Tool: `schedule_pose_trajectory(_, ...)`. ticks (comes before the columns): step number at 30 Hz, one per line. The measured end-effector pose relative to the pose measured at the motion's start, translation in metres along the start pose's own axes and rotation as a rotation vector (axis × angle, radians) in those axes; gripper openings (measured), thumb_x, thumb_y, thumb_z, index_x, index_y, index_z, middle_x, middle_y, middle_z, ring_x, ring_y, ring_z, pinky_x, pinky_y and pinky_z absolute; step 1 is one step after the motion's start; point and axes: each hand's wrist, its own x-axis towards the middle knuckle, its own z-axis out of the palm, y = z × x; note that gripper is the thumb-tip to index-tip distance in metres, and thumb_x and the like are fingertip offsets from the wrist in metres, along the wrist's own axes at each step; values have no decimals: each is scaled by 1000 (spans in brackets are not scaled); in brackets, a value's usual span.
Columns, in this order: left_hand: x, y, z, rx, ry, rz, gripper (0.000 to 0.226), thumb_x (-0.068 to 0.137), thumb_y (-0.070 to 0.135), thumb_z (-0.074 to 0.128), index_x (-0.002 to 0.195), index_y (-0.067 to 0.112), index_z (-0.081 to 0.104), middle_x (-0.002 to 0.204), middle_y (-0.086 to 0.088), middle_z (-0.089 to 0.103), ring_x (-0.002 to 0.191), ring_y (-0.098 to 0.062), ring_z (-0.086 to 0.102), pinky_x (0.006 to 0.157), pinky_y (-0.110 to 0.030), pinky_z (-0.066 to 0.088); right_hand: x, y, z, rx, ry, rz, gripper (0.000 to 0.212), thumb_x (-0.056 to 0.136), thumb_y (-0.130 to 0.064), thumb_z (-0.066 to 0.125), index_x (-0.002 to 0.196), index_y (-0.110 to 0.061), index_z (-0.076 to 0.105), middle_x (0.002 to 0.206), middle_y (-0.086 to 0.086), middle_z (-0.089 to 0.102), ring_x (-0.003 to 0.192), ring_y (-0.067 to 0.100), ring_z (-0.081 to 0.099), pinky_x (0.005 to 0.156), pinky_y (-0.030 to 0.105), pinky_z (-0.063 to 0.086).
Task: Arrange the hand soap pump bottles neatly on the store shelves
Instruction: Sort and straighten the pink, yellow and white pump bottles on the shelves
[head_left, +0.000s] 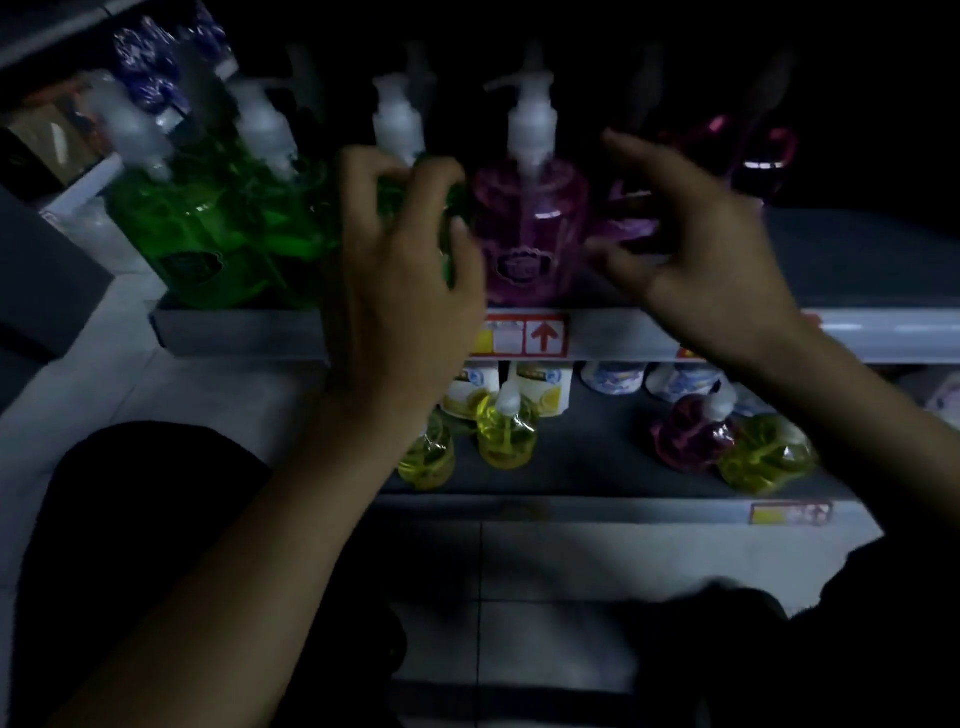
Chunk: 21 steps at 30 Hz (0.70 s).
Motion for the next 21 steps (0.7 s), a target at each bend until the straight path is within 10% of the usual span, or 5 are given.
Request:
schedule_pose_trajectory(4, -52, 42, 32, -234, -280, 191, 7, 83, 8, 51, 77, 7, 54, 75, -10, 55, 66, -26, 51, 56, -39, 43, -60, 19, -30, -198, -176, 110, 27, 74, -22, 47, 89, -19, 68, 83, -6, 70, 74, 9, 64, 74, 28, 52)
schedule_pose_trajectory(8, -106, 49, 105, -151, -894, 89, 5, 80, 16, 52, 75, 15, 54, 72, -4, 61, 69, -31, 58, 57, -41, 48, -117, 108, -17, -677, -860, 494, 24, 89, -24, 52, 107, -14, 63, 114, 15, 65, 105, 30, 62, 90, 37, 49)
schedule_pose_trajectory(14, -161, 33, 190, -293, -1227, -390, 22, 80, -3, 54, 97, 7, 65, 92, -18, 69, 91, -34, 64, 70, -31, 47, -118, 189, 4, -465, -216, 728, 47, 83, -21, 61, 124, -3, 47, 115, 29, 61, 105, 45, 59, 83, 42, 47)
schedule_pose_trajectory(21, -171, 36, 216, -325, -1246, -461, 46, 82, -2, 55, 126, 9, 48, 83, -11, 60, 88, -28, 62, 64, -19, 36, -94, 219, 28, -386, -237, 769, 50, 83, -21, 64, 126, -3, 44, 121, 29, 57, 112, 44, 55, 86, 41, 44)
